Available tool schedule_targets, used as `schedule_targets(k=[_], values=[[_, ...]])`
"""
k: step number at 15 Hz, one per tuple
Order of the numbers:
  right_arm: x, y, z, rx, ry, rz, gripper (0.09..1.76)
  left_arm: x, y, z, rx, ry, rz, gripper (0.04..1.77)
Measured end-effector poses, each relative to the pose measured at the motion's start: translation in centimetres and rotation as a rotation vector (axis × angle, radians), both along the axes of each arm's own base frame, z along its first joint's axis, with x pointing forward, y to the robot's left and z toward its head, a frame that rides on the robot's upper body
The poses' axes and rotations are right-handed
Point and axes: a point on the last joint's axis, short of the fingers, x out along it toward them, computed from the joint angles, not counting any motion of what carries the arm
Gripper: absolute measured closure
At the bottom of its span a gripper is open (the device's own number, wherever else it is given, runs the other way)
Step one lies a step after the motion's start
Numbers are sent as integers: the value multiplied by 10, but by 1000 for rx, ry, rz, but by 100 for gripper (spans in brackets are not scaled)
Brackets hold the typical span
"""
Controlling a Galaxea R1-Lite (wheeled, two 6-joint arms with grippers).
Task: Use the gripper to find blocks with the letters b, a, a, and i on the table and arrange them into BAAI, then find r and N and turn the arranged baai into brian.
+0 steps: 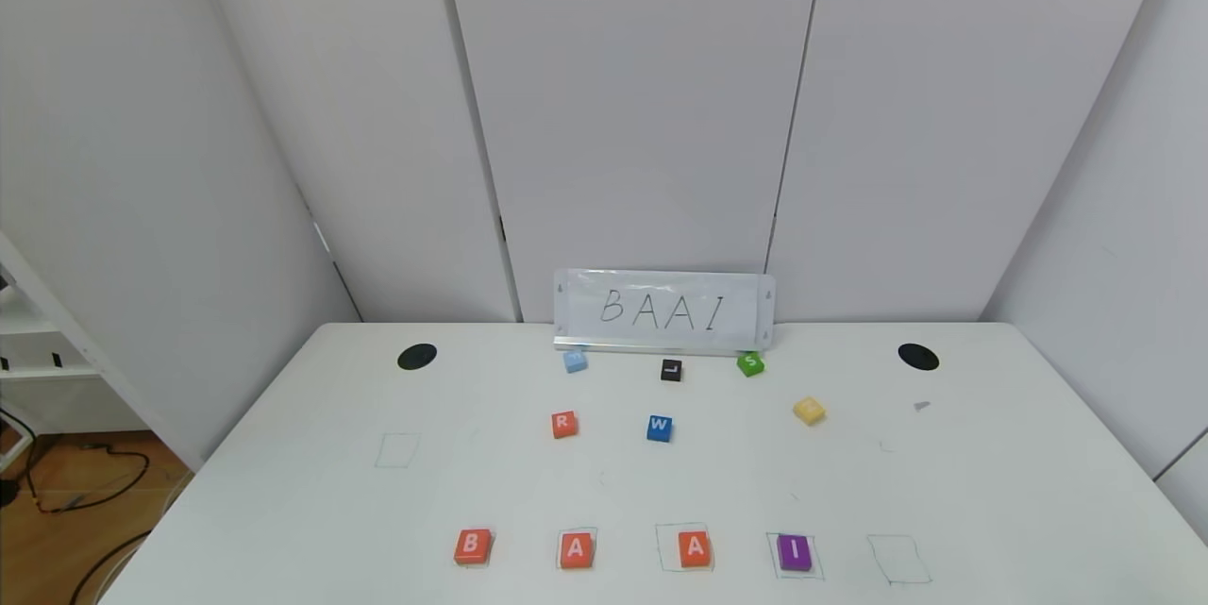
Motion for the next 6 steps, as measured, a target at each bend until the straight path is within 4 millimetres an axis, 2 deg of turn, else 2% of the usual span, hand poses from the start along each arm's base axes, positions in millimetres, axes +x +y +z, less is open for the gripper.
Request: schedule_targets(k=[6], values=[[0, 0, 0, 1, -1, 1, 14, 0, 0, -1, -25, 8, 6, 9]])
